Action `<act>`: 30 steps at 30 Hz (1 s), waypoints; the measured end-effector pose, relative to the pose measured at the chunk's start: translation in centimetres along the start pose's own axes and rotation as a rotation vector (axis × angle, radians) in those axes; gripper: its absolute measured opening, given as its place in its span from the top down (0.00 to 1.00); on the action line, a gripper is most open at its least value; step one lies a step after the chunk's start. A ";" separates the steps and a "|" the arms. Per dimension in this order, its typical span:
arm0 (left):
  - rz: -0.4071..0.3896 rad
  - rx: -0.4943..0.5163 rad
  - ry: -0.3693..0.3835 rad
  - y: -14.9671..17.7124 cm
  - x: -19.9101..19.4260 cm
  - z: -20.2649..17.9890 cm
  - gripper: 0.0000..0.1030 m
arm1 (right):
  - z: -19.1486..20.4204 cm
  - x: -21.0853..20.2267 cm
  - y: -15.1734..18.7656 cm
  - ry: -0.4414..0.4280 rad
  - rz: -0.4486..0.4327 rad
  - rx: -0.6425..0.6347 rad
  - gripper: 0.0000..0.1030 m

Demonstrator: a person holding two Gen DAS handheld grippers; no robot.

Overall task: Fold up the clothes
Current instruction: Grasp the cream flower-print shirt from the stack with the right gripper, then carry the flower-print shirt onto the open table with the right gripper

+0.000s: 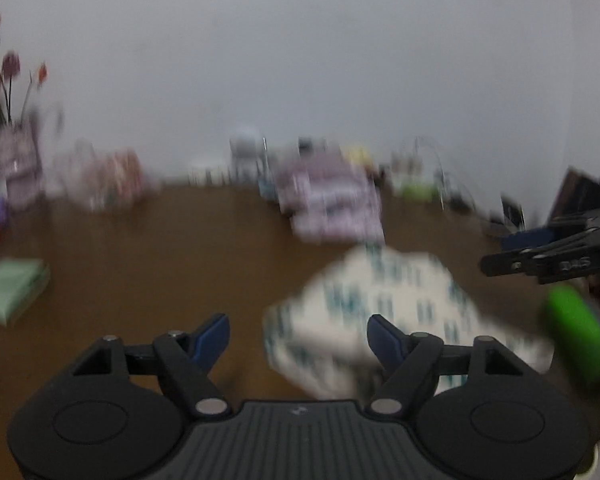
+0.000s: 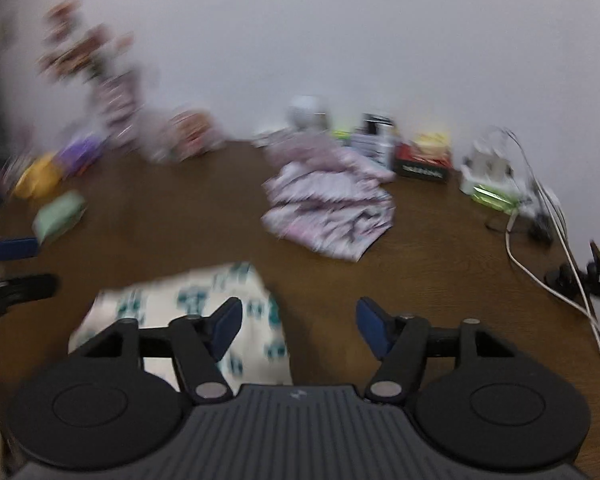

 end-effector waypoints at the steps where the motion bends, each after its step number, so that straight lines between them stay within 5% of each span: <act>1: -0.006 0.007 0.002 1.1 -0.1 -0.8 0.31 | 0.3 -0.7 1.5 -0.001 0.006 -0.030 0.38; 7: -0.151 0.141 0.006 1.5 -3.3 -8.4 0.29 | 1.1 -5.2 8.4 0.040 -0.065 -0.130 0.47; 11: -0.114 0.304 -0.109 2.0 -1.3 -12.0 0.29 | 0.2 -4.7 9.3 0.078 -0.061 -0.098 0.50; 16: -0.047 0.359 -0.173 3.7 -0.1 -12.7 0.29 | 0.5 -3.0 10.8 0.139 -0.039 -0.154 0.51; 17: -0.034 0.356 -0.184 4.2 0.0 -12.4 0.31 | 0.5 -2.9 11.2 0.137 -0.037 -0.150 0.51; 19: -0.012 0.345 -0.206 4.8 0.3 -11.5 0.53 | 0.5 -2.6 11.7 0.133 -0.032 -0.135 0.56; 20: 0.001 0.327 -0.213 4.8 0.5 -10.8 0.80 | 0.6 -2.7 11.9 0.115 -0.027 -0.118 0.75; 21: 0.009 0.293 -0.226 4.8 0.2 -9.7 0.91 | 0.6 -2.8 11.9 0.085 -0.021 -0.090 0.85; 22: 0.007 0.241 -0.255 4.7 0.1 -8.0 0.91 | 0.9 -3.1 12.0 0.058 -0.022 -0.059 0.92; 26: -0.006 0.064 -0.417 4.7 -1.1 -1.2 0.94 | 3.1 -4.9 12.9 -0.051 -0.059 0.001 0.93; 28: -0.026 0.022 -0.420 4.6 -1.9 0.4 0.90 | 3.9 -5.5 13.2 -0.043 -0.101 -0.010 0.92; 30: -0.054 0.028 -0.380 4.6 -2.7 0.3 0.75 | 4.2 -5.8 13.2 -0.011 -0.141 -0.021 0.91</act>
Point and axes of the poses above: each gripper's, at about its wrist camera, not at the fingertips, and x roughly the way its jaws point, z to its left, y to its underside, the point moved 5 cm from there along x, roughly the way its jaws point, and after that the axes turned 9 degrees about x, right-handed, at the moved point
